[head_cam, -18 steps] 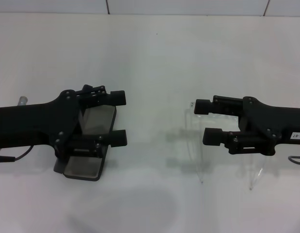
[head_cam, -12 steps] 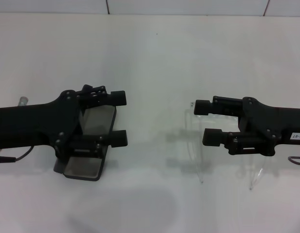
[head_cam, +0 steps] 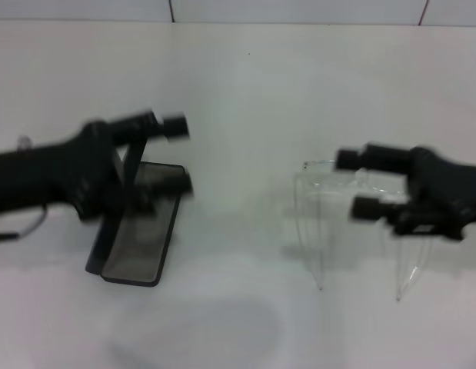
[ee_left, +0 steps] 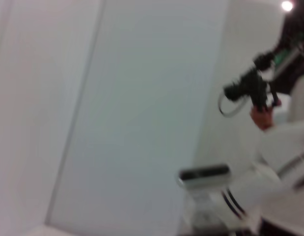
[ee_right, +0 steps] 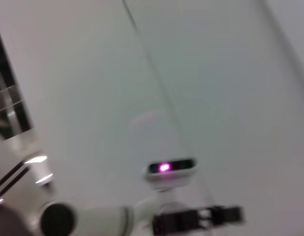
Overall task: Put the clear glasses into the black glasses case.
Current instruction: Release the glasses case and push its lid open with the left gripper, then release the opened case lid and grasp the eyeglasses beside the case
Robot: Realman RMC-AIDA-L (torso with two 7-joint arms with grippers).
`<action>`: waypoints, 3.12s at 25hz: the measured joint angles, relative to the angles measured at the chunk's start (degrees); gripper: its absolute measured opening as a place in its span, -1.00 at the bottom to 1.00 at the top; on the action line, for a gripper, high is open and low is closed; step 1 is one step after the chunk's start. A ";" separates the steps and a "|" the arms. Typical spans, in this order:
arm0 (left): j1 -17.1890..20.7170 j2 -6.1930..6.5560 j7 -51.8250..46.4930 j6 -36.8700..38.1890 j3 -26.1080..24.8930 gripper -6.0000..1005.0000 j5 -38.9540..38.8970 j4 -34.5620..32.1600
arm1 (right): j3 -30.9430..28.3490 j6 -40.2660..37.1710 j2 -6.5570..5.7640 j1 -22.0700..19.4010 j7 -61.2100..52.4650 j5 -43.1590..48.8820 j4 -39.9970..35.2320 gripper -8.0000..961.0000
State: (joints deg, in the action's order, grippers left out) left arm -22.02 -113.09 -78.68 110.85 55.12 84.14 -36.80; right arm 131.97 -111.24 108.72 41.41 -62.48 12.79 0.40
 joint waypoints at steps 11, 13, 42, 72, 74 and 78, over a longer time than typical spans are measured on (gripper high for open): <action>1.26 -7.08 -37.58 -18.38 -3.01 0.73 16.58 -41.09 | -16.07 -0.59 -4.35 -11.57 7.64 -1.36 0.98 0.60; 1.41 -6.75 -46.76 -22.40 0.42 0.73 22.05 -47.71 | -16.59 -0.61 -4.35 -11.98 7.97 -1.36 0.75 0.60; -4.55 -7.15 -93.85 -16.73 31.24 0.54 76.23 -61.07 | -17.36 -0.88 -5.58 -10.29 11.16 -1.18 0.39 0.60; -9.39 -6.77 -93.82 -16.11 38.29 -0.15 78.38 -51.26 | -17.45 -1.22 -5.47 -10.52 11.15 -1.45 0.22 0.59; -9.48 -6.73 -93.81 -16.04 38.62 -0.22 78.43 -51.30 | -17.45 -1.19 -5.48 -10.48 11.15 -1.45 0.22 0.59; -9.78 -6.70 -93.79 -15.93 39.15 -0.36 78.33 -51.84 | -17.45 -1.23 -5.58 -10.31 11.15 -1.45 0.21 0.59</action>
State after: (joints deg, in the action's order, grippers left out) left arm -31.79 -119.79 -172.47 94.92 94.27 162.47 -88.64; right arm 114.52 -112.47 103.13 31.09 -51.33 11.33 0.61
